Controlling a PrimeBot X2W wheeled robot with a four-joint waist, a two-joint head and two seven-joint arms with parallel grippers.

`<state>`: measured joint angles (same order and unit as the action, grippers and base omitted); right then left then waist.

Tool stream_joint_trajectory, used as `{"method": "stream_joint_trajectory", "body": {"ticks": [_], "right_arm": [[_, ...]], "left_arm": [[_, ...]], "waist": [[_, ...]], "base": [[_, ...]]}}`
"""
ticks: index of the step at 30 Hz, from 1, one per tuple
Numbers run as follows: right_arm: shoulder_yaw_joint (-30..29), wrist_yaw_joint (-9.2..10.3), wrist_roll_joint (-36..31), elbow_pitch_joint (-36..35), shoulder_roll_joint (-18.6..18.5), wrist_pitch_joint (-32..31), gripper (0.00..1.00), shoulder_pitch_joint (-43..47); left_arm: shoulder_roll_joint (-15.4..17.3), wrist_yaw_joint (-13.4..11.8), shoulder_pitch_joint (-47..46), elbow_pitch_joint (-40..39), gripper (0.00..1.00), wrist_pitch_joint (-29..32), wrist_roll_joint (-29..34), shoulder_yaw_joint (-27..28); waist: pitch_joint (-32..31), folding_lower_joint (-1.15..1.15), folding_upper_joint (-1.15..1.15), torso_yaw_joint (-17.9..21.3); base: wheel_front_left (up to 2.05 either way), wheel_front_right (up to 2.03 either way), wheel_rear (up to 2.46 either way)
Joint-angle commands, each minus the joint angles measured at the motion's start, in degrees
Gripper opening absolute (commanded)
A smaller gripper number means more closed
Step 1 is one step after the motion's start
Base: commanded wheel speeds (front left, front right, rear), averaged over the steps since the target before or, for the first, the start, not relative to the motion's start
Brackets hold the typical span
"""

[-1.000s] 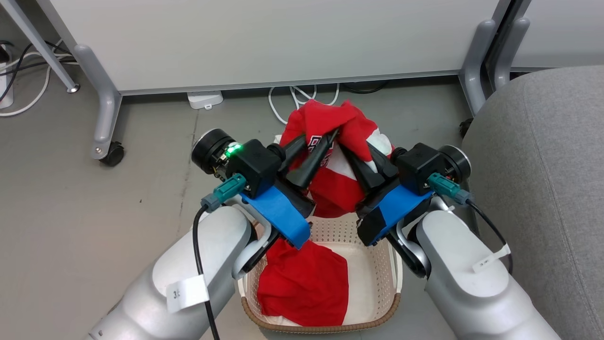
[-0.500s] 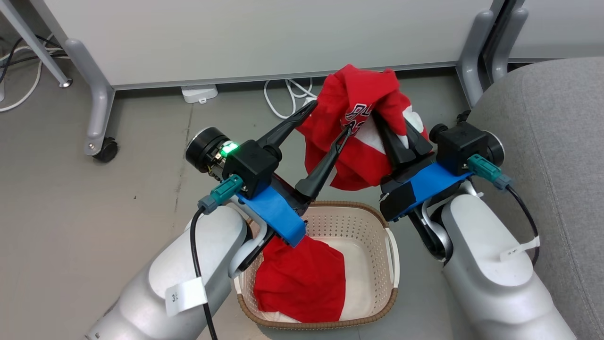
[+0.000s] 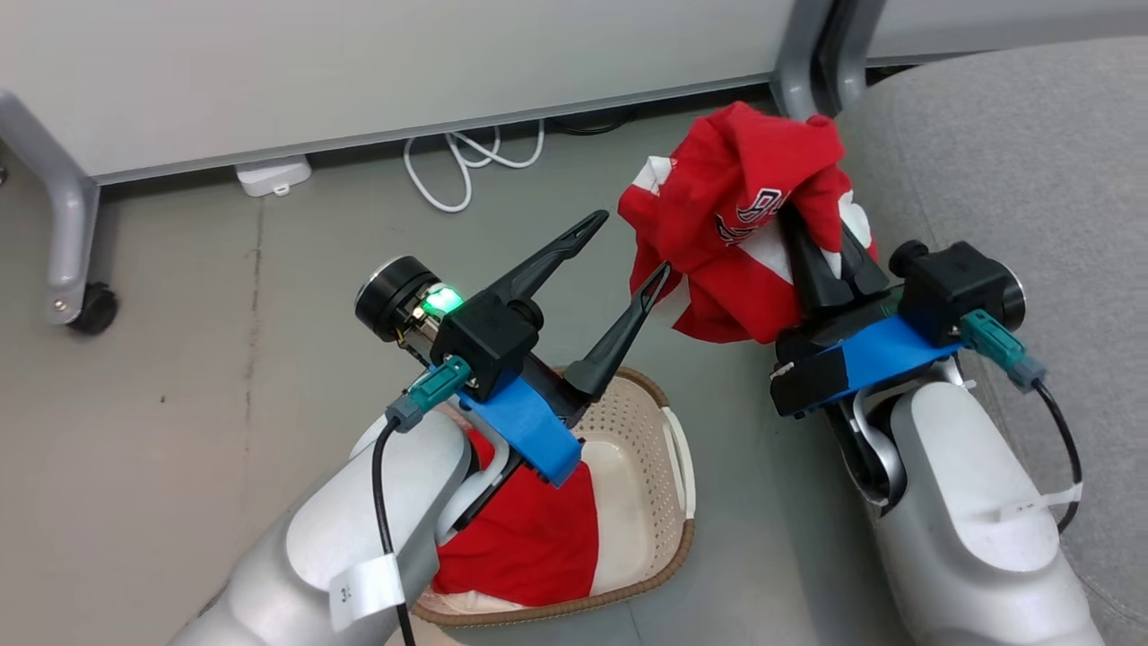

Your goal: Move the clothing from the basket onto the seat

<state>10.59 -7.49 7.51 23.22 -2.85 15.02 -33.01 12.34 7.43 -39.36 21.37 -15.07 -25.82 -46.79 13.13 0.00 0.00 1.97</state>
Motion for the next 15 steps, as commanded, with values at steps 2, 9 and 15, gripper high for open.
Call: {"method": "stream_joint_trajectory", "body": {"ticks": [2, 9, 15], "right_arm": [[-1.02, -0.01, -0.68, -1.52, -0.07, 0.24, 0.0, 1.65], [-3.91, -0.01, -1.67, -5.51, -0.04, 0.25, 0.0, 5.64], [-5.82, -0.01, -1.7, -8.63, -0.04, 0.25, 0.0, 10.07]], "left_arm": [[0.36, 0.09, 0.4, -0.22, 1.0, -0.16, 0.59, -0.08], [0.6, 0.08, 0.68, -0.33, 1.0, -0.16, 0.91, -1.34], [0.89, 0.08, 1.2, -0.4, 1.0, -0.16, 1.35, -1.9]], "waist": [[0.82, 0.0, 0.0, 2.95], [1.05, 0.0, 0.0, 8.98], [0.96, 0.0, 0.0, 13.4]], "base": [[0.0, 0.0, 0.0], [0.0, 0.0, 0.0], [0.0, 0.0, 0.0]]}}
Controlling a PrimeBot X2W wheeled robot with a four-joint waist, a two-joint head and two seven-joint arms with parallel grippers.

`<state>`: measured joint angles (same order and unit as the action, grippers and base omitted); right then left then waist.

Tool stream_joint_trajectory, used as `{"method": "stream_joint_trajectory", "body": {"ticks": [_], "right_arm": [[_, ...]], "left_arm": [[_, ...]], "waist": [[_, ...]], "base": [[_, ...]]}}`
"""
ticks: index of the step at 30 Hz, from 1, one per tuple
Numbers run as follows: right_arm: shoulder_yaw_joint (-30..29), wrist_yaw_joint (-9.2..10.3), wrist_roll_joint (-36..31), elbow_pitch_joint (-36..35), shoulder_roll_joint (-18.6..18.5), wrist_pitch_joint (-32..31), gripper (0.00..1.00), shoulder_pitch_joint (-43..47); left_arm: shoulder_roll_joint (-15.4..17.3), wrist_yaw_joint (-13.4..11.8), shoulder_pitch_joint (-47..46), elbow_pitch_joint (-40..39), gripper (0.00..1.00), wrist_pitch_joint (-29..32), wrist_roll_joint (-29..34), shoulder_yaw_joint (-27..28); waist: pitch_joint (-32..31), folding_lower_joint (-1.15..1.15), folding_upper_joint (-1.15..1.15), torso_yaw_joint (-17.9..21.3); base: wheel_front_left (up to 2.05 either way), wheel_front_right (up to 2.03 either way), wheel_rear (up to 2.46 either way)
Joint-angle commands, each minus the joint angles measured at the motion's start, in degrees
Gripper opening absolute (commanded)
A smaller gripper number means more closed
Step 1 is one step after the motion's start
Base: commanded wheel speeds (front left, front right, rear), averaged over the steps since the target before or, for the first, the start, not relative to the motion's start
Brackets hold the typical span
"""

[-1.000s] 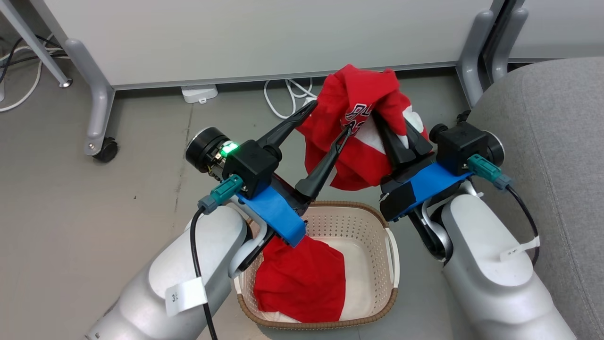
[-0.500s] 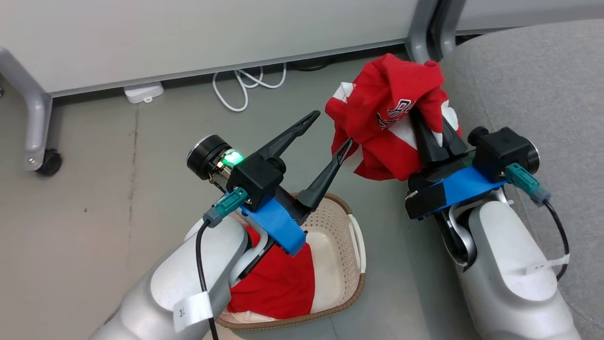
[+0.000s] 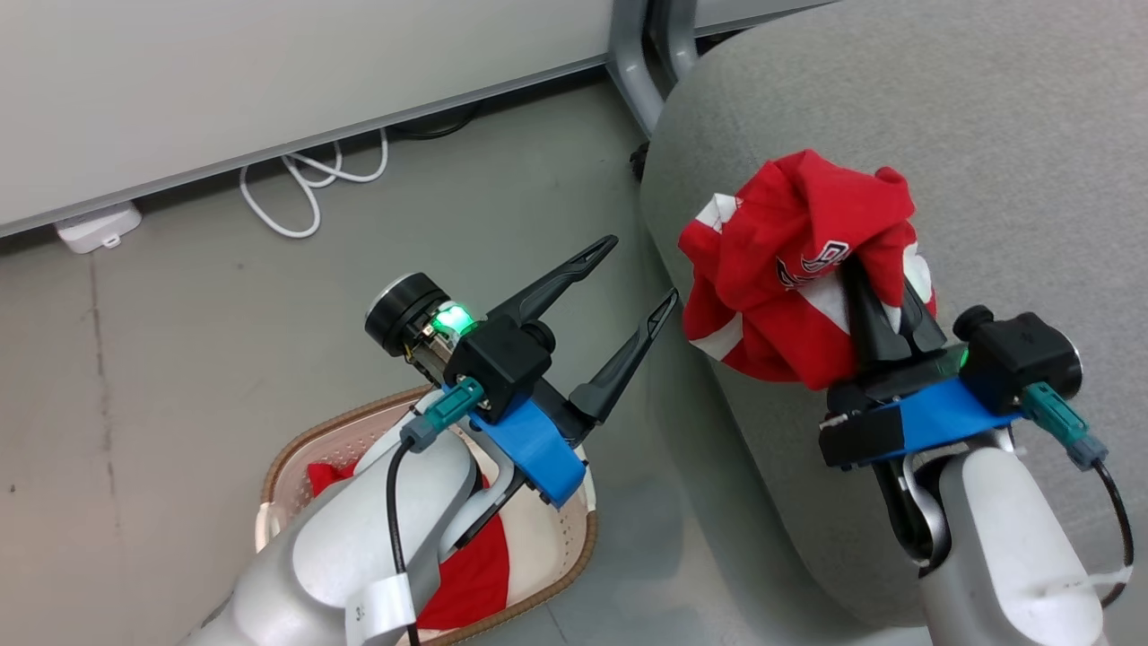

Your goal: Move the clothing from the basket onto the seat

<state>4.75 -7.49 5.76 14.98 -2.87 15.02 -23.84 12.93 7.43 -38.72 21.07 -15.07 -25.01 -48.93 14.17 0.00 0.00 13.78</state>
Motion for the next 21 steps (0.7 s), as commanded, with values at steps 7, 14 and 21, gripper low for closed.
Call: {"method": "stream_joint_trajectory", "body": {"ticks": [7, 14, 21], "right_arm": [[-2.42, -0.01, 1.67, -3.66, 0.0, 0.24, 0.0, 6.57], [-3.56, -0.01, 2.77, -5.73, -0.01, 0.25, 0.0, 10.19], [-3.84, -0.01, 3.25, -6.47, -0.02, 0.24, 0.0, 10.9]], "left_arm": [[-0.21, 0.08, 1.03, 0.25, 1.0, -0.16, 0.25, -1.53], [-0.63, 0.08, 1.16, 0.44, 1.0, -0.16, 0.02, -3.0], [-0.47, 0.08, 1.29, 0.29, 1.0, -0.16, 0.05, -3.3]], "waist": [[-0.14, 0.0, 0.0, 4.57], [-0.17, 0.0, 0.0, 6.07], [-0.1, 0.0, 0.0, 6.46]], "base": [[0.0, 0.0, 0.0], [0.0, 0.0, 0.0], [0.0, 0.0, 0.0]]}}
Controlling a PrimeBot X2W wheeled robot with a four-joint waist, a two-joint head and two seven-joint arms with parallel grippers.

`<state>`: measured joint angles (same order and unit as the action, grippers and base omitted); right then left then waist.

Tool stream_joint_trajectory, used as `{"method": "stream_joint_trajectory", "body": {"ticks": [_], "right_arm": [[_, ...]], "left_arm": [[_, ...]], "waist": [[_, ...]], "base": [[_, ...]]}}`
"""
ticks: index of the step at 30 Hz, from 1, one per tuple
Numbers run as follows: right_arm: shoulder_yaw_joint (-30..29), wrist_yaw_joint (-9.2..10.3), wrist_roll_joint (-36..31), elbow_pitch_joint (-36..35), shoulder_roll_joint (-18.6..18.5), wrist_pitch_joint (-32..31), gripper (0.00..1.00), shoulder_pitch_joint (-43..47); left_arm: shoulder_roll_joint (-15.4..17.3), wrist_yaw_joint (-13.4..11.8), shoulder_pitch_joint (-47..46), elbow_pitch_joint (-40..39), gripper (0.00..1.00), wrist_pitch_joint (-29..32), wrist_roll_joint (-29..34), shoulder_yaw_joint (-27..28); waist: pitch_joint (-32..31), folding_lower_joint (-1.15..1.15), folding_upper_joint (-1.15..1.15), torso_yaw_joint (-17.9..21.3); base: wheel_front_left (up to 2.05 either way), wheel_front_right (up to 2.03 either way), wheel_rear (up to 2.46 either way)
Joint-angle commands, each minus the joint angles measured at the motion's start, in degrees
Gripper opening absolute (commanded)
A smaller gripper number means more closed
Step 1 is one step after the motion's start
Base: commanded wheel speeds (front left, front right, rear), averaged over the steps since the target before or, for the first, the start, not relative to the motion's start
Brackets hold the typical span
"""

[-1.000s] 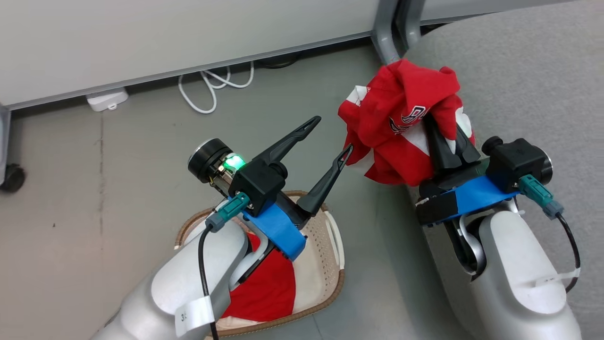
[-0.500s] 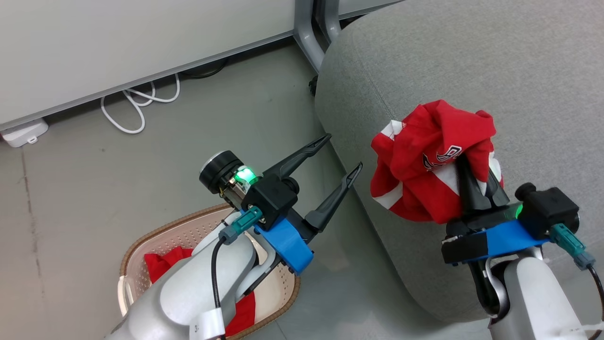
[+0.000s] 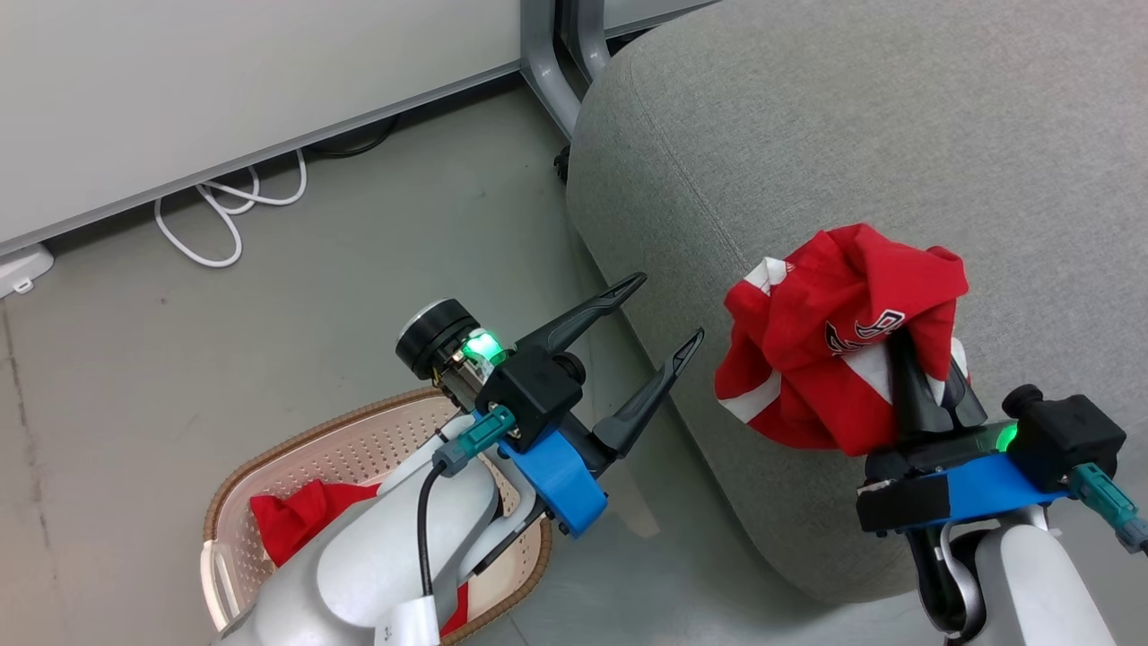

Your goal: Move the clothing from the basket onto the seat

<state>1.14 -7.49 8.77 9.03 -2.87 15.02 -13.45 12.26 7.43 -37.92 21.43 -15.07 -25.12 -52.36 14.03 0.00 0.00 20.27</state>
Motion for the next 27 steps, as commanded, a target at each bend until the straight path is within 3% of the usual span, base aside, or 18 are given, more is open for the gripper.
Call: {"method": "stream_joint_trajectory", "body": {"ticks": [1, 9, 16, 27], "right_arm": [[-0.32, -0.01, 0.21, -0.64, -0.02, 0.25, 0.0, 0.27], [-1.99, -0.01, -2.19, -1.73, -0.01, 0.24, 0.0, -5.85], [-8.13, -0.01, -3.79, -2.95, -1.8, 0.24, 0.0, -20.02], [-21.87, 0.0, -3.28, -0.49, -10.27, 0.24, 0.0, -38.99]], "left_arm": [[0.24, 0.08, 0.42, -0.15, 1.0, -0.16, 0.16, 0.18], [1.03, 0.08, -1.9, -0.98, 1.0, -0.16, 1.25, 0.99], [3.24, 0.08, -6.45, -3.45, 1.0, -0.16, 4.24, 1.04], [7.52, 0.06, -13.65, -6.94, 1.0, -0.16, 7.14, 2.08]], "waist": [[0.15, 0.0, 0.0, -0.08], [3.87, 0.0, 0.0, -0.5], [12.83, 0.0, 0.0, -0.9], [27.47, 0.0, 0.0, -1.33]], "base": [[0.0, 0.0, 0.0], [0.0, 0.0, 0.0], [0.0, 0.0, 0.0], [0.0, 0.0, 0.0]]}}
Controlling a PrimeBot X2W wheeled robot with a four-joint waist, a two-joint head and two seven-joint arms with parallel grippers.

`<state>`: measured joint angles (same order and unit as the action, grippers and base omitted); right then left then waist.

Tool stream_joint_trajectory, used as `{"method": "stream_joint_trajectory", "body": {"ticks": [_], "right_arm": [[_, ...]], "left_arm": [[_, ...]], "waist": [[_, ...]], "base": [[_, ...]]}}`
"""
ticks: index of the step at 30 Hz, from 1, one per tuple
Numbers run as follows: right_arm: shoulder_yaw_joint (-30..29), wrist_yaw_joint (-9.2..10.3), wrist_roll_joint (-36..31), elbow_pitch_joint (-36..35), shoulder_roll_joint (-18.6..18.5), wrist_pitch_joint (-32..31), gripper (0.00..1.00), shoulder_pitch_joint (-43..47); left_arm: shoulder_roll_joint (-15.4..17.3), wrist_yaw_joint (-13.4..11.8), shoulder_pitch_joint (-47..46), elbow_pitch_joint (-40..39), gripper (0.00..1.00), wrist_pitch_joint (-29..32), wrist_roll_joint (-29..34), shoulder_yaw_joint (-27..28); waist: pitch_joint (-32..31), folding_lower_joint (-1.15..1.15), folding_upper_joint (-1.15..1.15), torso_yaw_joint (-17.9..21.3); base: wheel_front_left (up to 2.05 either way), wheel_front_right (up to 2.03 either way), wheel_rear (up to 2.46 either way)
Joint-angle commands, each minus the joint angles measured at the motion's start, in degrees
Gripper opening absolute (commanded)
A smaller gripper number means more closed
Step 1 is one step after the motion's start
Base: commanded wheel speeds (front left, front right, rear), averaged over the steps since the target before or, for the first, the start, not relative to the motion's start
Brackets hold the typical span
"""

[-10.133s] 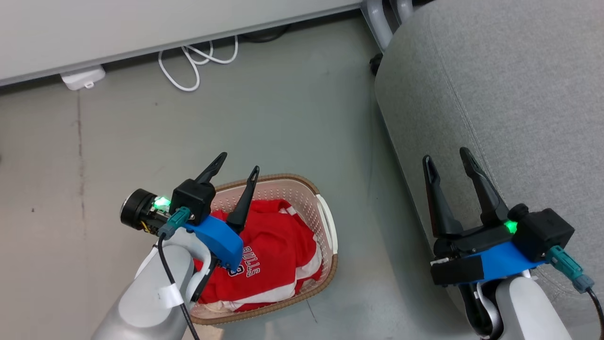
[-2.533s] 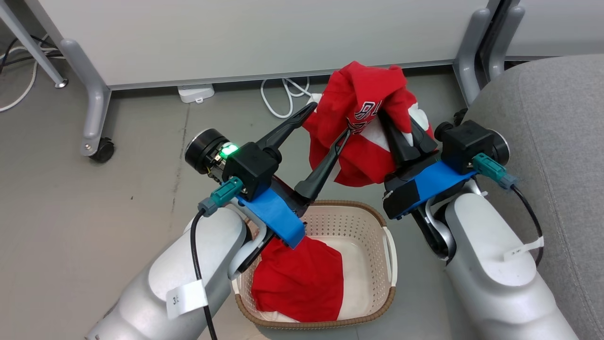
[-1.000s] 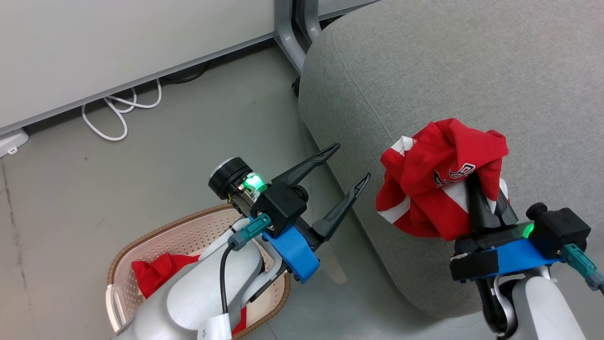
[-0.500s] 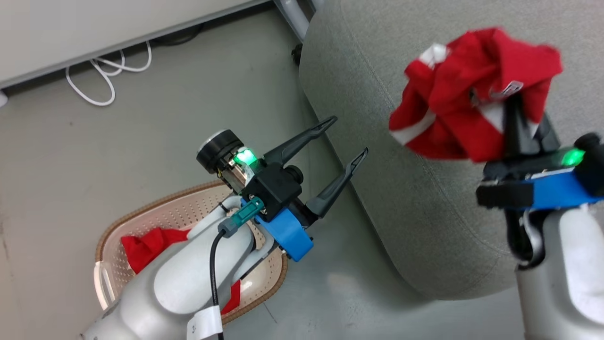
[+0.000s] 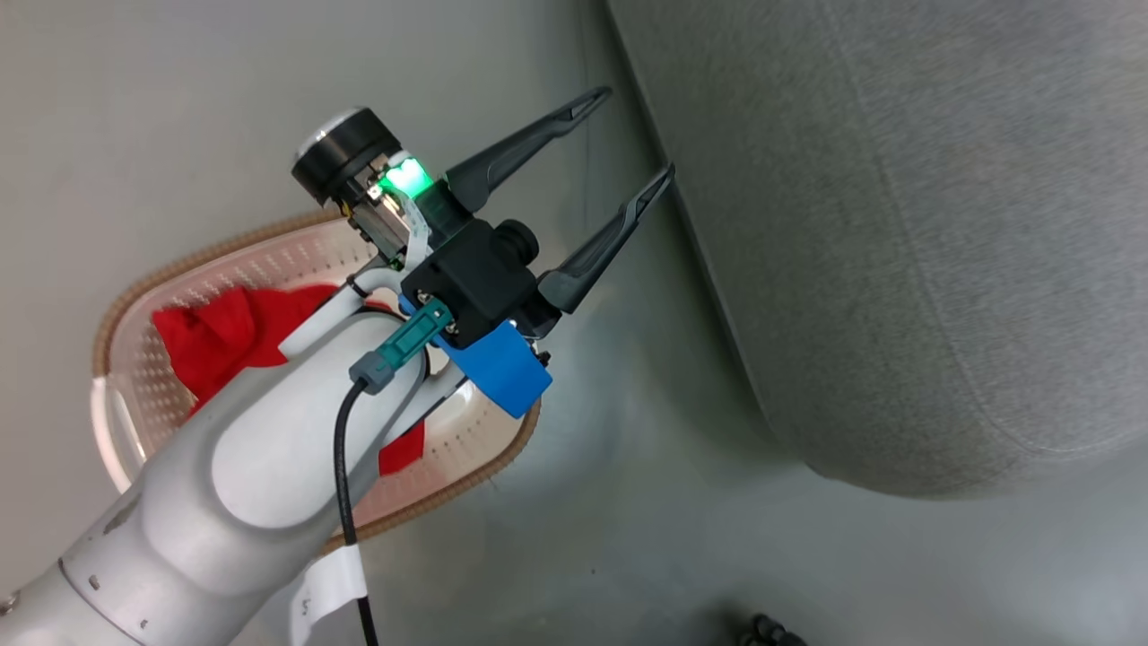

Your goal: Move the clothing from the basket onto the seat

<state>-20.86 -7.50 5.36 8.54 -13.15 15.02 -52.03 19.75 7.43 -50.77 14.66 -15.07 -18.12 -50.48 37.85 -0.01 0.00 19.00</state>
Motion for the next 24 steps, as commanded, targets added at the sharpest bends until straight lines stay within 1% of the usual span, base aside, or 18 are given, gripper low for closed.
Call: {"method": "stream_joint_trajectory", "body": {"ticks": [1, 5, 9, 18, 22, 23, 24], "right_arm": [[-1.05, 0.01, 0.54, 1.29, -1.05, 0.23, 0.0, -1.45], [-4.55, 0.01, 1.35, 7.99, -5.1, 0.24, 0.0, -3.96], [-6.03, 0.01, 0.63, 15.37, -6.57, 0.24, 0.0, -4.69], [-6.93, 0.01, -1.53, 30.44, -5.28, 0.24, 0.0, -3.75], [-6.66, 0.01, -0.67, 33.89, -5.07, 0.24, 0.0, -4.22], [-6.71, 0.01, -0.54, 34.25, -5.11, 0.23, 0.29, -4.28], [-6.57, 0.01, -0.41, 34.35, -5.21, 0.24, 0.93, -4.09]], "left_arm": [[0.23, -0.01, -1.15, -0.41, 1.0, -0.14, 0.15, 0.44], [0.93, -0.04, -2.48, -1.23, 1.0, -0.11, 1.01, 0.49], [1.51, -0.1, -3.3, -1.78, 1.0, -0.12, 1.48, 0.51], [2.11, -0.37, -3.71, -2.3, 1.0, -0.15, 1.42, 0.68], [2.22, -0.44, -3.67, -2.22, 1.0, -0.17, 1.26, 0.84], [2.19, -0.48, -3.54, -2.11, 1.0, -0.17, 1.23, 0.84], [2.07, -0.52, -3.35, -2.04, 1.0, -0.18, 1.17, 0.88]], "waist": [[4.67, 0.01, 0.0, -0.1], [7.85, 0.01, 0.0, -0.62], [9.72, 0.01, 0.0, -1.04], [10.52, 0.01, 0.0, -1.92], [10.21, 0.01, 0.0, -2.22], [9.94, 0.01, 0.0, -2.27], [9.58, 0.01, 0.0, -2.35]], "base": [[0.0, 0.0, 0.0], [0.0, 0.0, 0.0], [0.0, 0.0, 0.0], [0.0, 0.0, 0.0], [0.0, 0.0, 0.0], [0.0, 0.0, 0.0], [0.0, 0.0, 0.0]]}}
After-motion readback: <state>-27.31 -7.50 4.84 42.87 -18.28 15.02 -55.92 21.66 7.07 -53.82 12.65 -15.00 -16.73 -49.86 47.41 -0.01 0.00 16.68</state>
